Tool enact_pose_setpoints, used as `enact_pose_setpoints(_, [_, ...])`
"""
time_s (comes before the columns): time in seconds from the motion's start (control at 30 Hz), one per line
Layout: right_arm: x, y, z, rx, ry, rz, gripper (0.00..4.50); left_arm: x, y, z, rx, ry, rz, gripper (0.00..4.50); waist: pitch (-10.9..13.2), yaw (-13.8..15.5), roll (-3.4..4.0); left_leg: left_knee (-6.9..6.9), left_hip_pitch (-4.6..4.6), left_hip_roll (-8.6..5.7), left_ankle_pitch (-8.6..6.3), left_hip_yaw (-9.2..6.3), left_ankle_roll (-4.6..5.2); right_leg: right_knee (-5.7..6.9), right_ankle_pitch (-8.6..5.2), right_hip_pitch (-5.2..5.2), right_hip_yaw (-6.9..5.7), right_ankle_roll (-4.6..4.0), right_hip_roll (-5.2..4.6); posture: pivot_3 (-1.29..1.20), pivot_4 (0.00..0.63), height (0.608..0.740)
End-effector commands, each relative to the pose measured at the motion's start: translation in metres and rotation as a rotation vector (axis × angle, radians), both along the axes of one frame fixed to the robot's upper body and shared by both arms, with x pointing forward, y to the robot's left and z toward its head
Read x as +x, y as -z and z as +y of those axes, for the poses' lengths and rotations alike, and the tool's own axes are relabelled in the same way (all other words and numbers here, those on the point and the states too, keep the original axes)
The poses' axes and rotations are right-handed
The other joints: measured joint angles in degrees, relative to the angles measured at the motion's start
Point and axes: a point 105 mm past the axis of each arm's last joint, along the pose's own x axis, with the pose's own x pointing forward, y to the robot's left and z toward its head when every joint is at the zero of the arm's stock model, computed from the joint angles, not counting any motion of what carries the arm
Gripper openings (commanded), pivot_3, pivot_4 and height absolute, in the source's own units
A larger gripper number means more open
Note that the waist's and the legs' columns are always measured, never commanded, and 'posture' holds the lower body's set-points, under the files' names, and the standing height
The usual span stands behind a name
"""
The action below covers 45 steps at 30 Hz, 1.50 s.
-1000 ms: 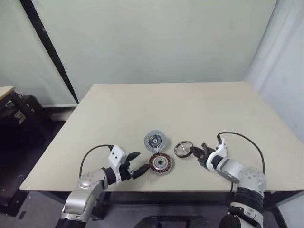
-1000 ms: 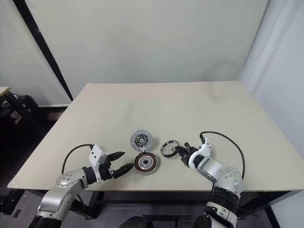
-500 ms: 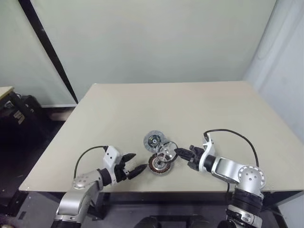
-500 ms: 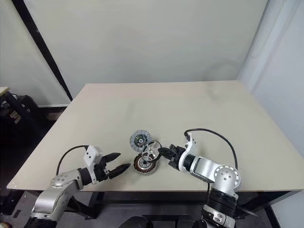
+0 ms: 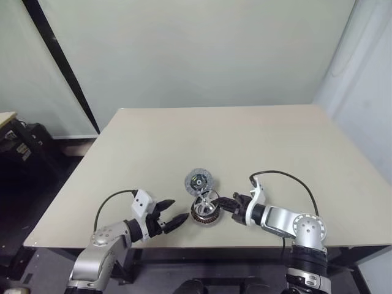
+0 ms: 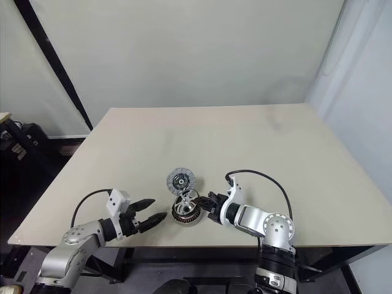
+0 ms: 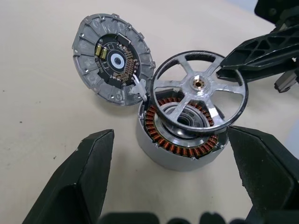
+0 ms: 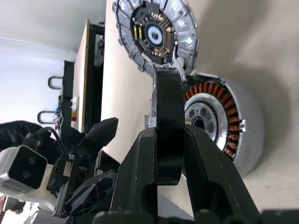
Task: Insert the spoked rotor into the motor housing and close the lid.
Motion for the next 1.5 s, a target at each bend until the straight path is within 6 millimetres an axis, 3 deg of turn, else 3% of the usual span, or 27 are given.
enact_pose_setpoints(0.03, [-0.018,-0.005,0.047,0.139,-0.065,0.036,0.45,0.003,-0.014,0.002,0.006,0.001,-0.054,4.13,0.0,0.0,0.0,-0.01,0.0,0.0,0.0,0.0,0.0,0.0,0.0,0.0,0.0,0.0,0.0,0.0,0.0,0.74])
enact_pose_setpoints(0.3, [-0.019,0.004,0.049,0.11,-0.075,0.058,0.45,0.003,-0.014,0.001,0.009,0.001,-0.057,4.13,0.0,0.0,0.0,0.0,0.02,0.0,0.0,0.0,0.0,0.0,0.0,0.0,0.0,0.0,0.0,0.0,0.0,0.74])
enact_pose_setpoints(0.83, [-0.017,0.013,0.026,0.064,-0.026,0.067,0.45,0.006,-0.013,-0.002,0.009,0.012,-0.062,4.13,-0.01,0.19,0.0,0.01,0.04,-0.04,0.0,-0.02,0.0,-0.01,0.01,0.02,0.0,0.01,-0.01,0.0,0.0,0.74])
enact_pose_setpoints(1.5, [-0.01,0.009,0.016,0.177,0.054,0.111,0.44,0.007,-0.013,-0.004,0.014,0.022,-0.067,4.13,-0.01,0.39,0.0,0.02,0.04,-0.07,0.0,-0.04,0.0,-0.02,0.01,0.04,0.01,0.01,-0.01,0.0,0.0,0.74])
